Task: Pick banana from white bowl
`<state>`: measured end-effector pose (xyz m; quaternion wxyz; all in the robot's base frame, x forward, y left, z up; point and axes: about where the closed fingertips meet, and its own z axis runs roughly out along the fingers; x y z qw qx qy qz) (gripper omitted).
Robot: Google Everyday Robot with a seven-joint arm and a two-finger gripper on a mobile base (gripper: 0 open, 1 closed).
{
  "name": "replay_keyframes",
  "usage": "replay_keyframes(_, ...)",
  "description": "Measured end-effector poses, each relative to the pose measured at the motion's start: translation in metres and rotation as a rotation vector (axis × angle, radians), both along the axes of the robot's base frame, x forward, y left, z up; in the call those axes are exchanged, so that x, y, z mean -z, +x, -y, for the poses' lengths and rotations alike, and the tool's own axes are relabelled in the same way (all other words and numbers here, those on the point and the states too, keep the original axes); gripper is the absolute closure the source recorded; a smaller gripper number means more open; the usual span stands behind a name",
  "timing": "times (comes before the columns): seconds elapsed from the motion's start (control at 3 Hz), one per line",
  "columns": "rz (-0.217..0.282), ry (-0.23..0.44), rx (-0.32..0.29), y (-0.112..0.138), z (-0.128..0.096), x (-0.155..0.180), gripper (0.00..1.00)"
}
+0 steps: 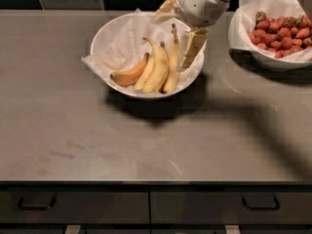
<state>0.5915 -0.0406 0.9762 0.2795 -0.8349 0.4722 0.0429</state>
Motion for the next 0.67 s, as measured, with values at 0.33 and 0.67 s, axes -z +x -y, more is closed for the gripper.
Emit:
replay_keyframes(0.33, 0.041, -0.008, -0.089, 0.019, -0.014, 0.001, 0.11)
replay_keyframes(0.67, 0.075, -0.004, -0.201, 0.036, -0.032, 0.007, 0.09)
